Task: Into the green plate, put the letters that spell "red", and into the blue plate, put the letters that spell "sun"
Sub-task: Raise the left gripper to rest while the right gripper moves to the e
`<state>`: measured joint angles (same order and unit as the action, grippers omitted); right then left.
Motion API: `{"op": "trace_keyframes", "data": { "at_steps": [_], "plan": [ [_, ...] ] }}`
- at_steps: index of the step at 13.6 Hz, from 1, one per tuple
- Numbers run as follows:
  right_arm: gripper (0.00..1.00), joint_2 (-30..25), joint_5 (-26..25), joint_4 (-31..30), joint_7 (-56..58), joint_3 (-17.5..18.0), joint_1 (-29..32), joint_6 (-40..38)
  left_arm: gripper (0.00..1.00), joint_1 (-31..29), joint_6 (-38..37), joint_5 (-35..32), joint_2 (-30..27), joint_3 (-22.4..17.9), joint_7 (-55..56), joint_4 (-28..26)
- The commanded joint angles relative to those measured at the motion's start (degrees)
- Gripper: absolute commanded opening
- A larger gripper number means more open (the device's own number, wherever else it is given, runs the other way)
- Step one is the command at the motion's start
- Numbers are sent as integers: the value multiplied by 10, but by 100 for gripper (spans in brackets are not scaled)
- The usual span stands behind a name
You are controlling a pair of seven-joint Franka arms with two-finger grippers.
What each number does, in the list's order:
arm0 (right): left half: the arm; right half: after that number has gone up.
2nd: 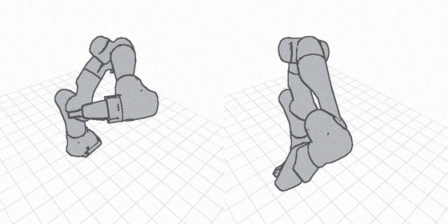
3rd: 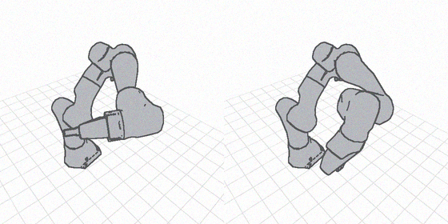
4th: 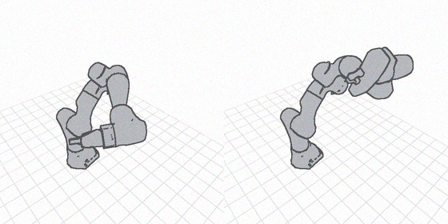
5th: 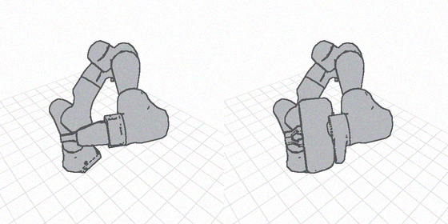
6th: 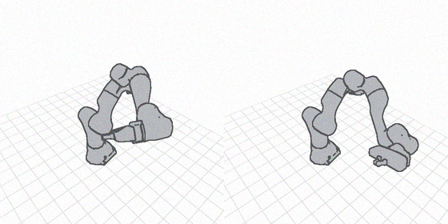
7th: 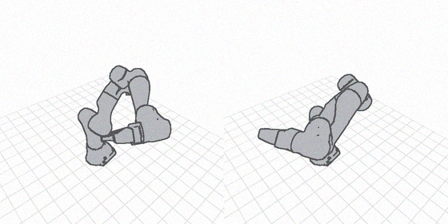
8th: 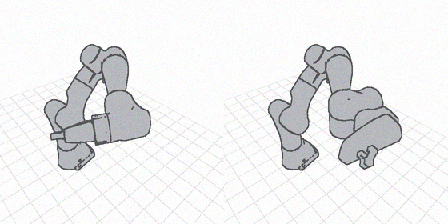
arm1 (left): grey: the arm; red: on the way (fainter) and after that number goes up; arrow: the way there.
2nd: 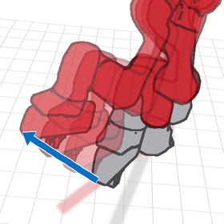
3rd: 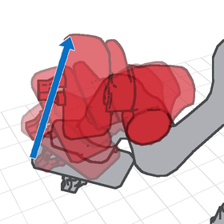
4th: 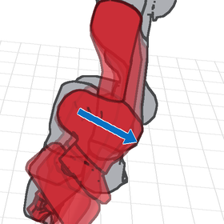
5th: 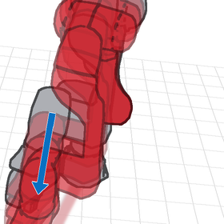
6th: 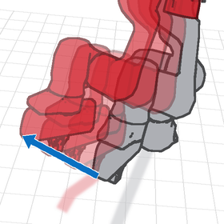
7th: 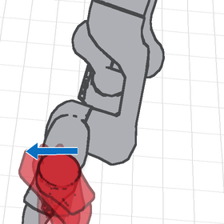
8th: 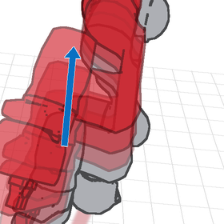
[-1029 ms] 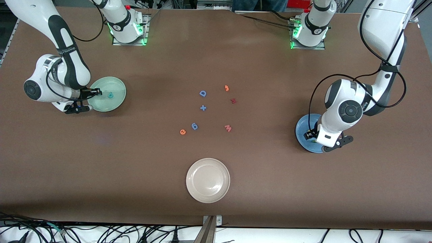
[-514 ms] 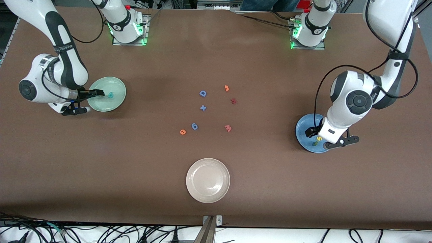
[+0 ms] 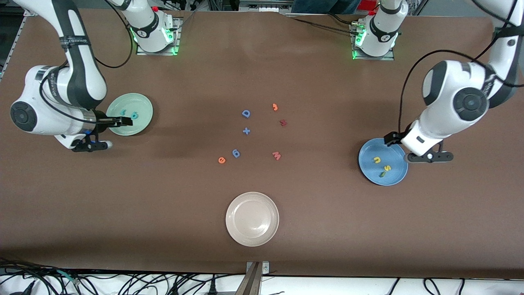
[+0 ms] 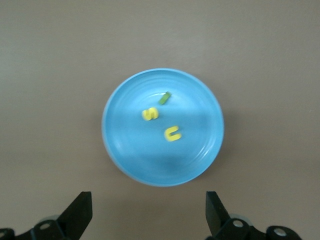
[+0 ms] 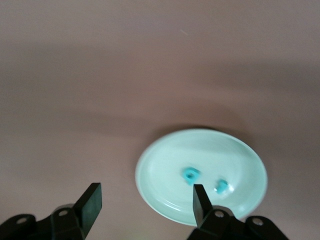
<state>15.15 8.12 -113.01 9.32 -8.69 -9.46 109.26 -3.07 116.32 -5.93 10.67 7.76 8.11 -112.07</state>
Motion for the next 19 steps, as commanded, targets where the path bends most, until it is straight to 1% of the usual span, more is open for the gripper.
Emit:
{"op": "trace_keyframes", "data": {
  "at_steps": [1, 2, 3, 5, 6, 8, 10, 12, 14, 15, 17, 19],
  "plan": [
    [91, 18, 3, 48, -44, 51, -14, -6, 100, 8, -38, 18, -50, -33, -63, -16],
    [93, 29, 4, 71, -70, 62, -27, -6, 100, 8, -57, 21, -66, -46, -83, -13],
    [93, 42, 5, 90, -97, 68, -43, -5, 100, 10, -78, 40, -78, -60, -93, -4],
    [93, 69, 5, 127, -172, 68, -89, 1, 100, 18, -115, 71, -86, -78, -90, 42],
    [93, 81, 5, 137, -220, 68, -110, 17, 100, 18, -136, 76, -86, -79, -87, 72],
    [93, 102, 5, 137, -279, 68, -134, 66, 100, 19, -178, 74, -85, -79, -88, 123],
    [93, 128, 5, 138, -346, 72, -154, 111, 100, 34, -194, 68, -83, -78, -88, 162],
    [93, 161, 4, 160, -435, 75, -179, 147, 100, 46, -194, 66, -80, -78, -77, 182],
    [93, 197, 4, 192, -514, 76, -194, 156, 100, 46, -196, 66, -79, -77, -73, 205],
    [92, 217, 3, 209, -555, 76, -206, 163, 100, 44, -210, 65, -79, -75, -73, 209],
    [93, 242, 3, 222, -578, 76, -212, 179, 100, 39, -236, 65, -79, -72, -74, 216],
    [92, 253, 3, 222, -580, 75, -212, 191, 100, 39, -236, 66, -78, -72, -73, 217]
  ]
}}
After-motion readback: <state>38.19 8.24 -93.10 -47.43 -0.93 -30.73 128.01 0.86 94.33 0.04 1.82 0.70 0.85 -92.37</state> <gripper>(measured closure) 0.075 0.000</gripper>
